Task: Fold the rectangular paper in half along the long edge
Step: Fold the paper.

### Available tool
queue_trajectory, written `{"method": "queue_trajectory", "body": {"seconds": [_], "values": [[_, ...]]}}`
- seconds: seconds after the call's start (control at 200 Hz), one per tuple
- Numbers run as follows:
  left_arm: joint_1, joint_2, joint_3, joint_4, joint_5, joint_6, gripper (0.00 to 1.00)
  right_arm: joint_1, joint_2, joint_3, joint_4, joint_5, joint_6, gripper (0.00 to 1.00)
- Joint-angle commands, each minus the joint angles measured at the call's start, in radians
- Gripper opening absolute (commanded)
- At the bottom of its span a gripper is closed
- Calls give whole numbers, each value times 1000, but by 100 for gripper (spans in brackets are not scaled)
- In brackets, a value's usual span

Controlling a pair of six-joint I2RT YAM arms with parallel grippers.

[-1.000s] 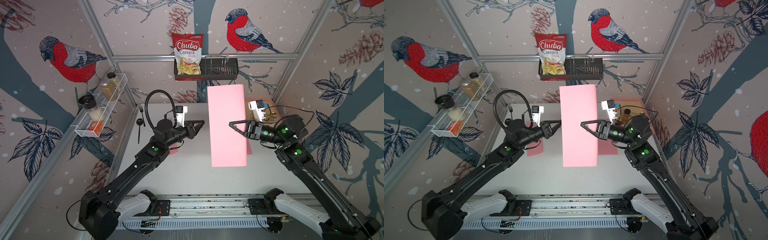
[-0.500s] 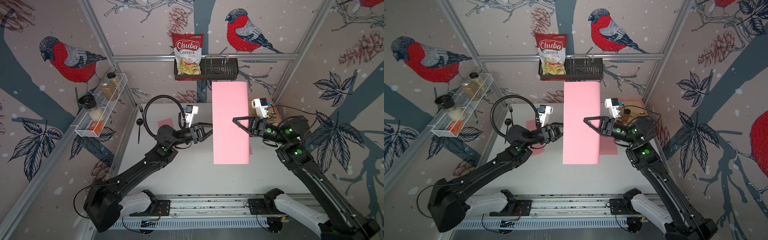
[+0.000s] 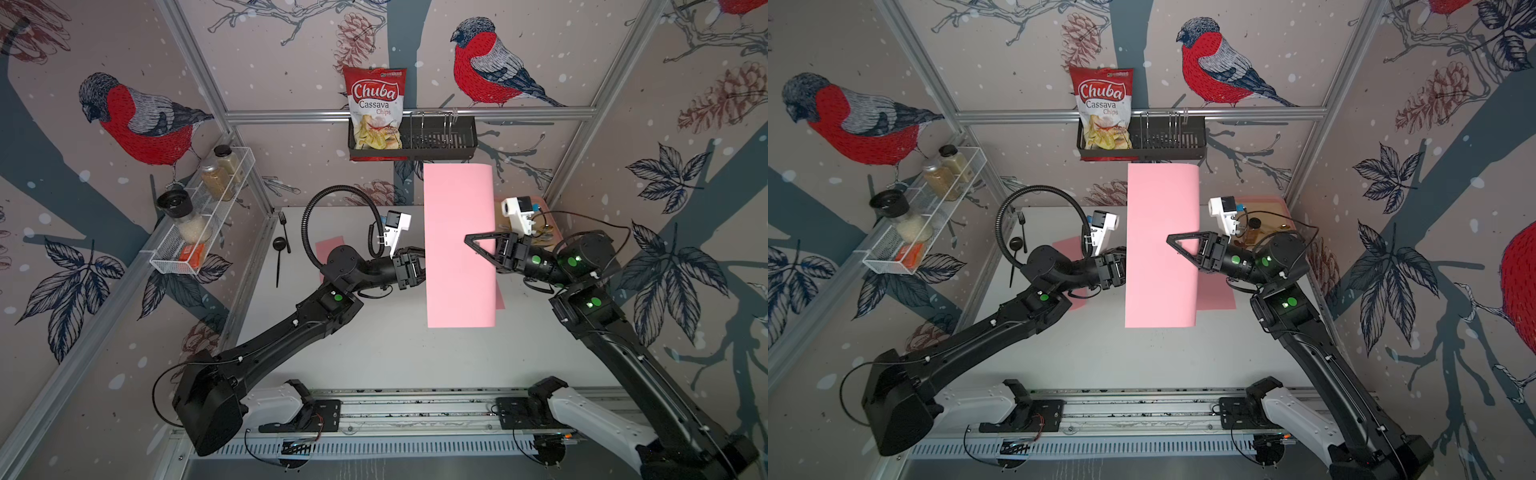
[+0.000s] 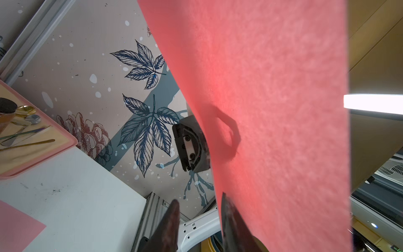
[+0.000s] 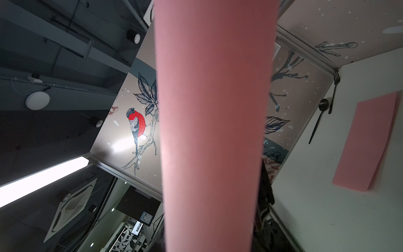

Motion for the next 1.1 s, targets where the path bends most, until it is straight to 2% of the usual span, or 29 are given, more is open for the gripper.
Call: {"method": "queue_trajectory", "body": {"seconds": [0.0, 0.635, 0.73, 0.926, 1.096], "values": [[-11, 8, 18, 20, 8, 11, 35, -1, 3, -7, 31, -5, -8, 34], [-52, 69, 37, 13, 3, 14, 38, -3, 18, -51, 99, -6, 13, 35], [-56, 74, 37, 14, 2, 14, 28, -2, 20, -60, 105, -4, 12, 35], [-56, 76, 32, 17, 0, 12, 0, -4, 21, -81, 122, 2, 12, 35], [-56, 74, 22, 42, 15, 6, 0, -25, 18, -77, 96, -5, -4, 36]]}}
